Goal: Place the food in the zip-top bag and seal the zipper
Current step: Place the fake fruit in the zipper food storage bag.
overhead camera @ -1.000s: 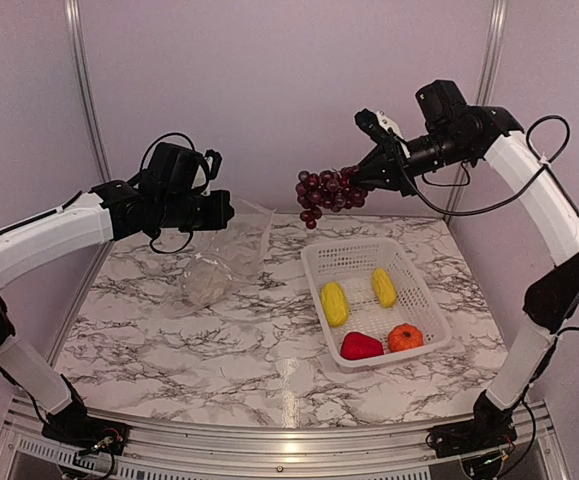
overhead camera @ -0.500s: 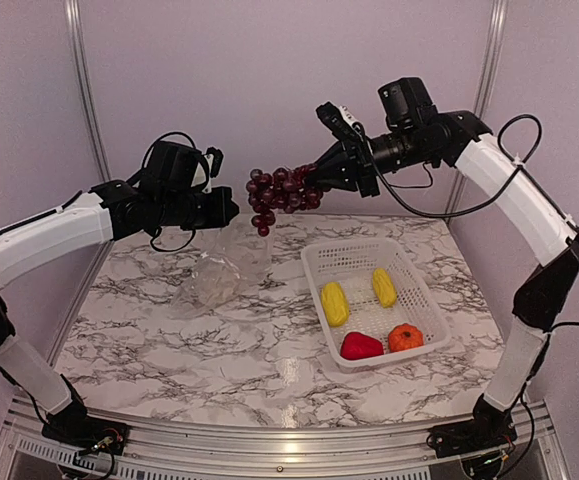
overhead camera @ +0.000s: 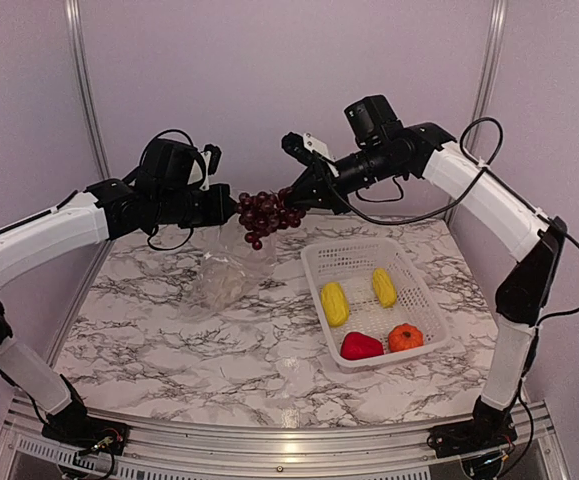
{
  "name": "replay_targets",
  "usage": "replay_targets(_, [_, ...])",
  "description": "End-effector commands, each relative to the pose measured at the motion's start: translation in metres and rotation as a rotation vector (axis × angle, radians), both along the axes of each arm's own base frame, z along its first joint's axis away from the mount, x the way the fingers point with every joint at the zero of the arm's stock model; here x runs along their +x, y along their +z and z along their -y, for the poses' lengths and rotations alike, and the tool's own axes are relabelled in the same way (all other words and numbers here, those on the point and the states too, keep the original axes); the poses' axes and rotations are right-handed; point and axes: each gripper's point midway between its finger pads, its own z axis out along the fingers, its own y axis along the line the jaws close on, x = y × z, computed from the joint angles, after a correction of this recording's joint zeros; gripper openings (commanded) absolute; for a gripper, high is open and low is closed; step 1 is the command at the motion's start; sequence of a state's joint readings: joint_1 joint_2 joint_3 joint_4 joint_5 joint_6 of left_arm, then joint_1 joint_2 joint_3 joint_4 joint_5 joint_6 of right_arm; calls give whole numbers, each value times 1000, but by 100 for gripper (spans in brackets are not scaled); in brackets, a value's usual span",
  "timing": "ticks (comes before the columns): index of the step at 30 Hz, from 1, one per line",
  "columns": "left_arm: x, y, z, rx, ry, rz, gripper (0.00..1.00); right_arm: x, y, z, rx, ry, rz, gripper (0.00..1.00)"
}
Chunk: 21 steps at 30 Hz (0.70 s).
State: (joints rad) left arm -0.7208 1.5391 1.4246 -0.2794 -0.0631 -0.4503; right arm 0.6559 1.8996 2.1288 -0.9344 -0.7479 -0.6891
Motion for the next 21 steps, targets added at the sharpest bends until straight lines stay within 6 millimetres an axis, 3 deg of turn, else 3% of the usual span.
replay_targets(1, [-4,22,1,-63,-12,41,0,-1,-13,-21,-68,-24,102,0])
replay_targets(4, [-5,21,2,-67,-14,34,0,-4,-27,-31,-140,-41,166,0])
replay_targets(14, [-3,10,8,-69,-24,5,0,-17,-47,-50,-317,-80,417,0])
replay_targets(21, [-5,3,18,-93,-65,-26,0,-11,-38,-59,-327,-114,530,0])
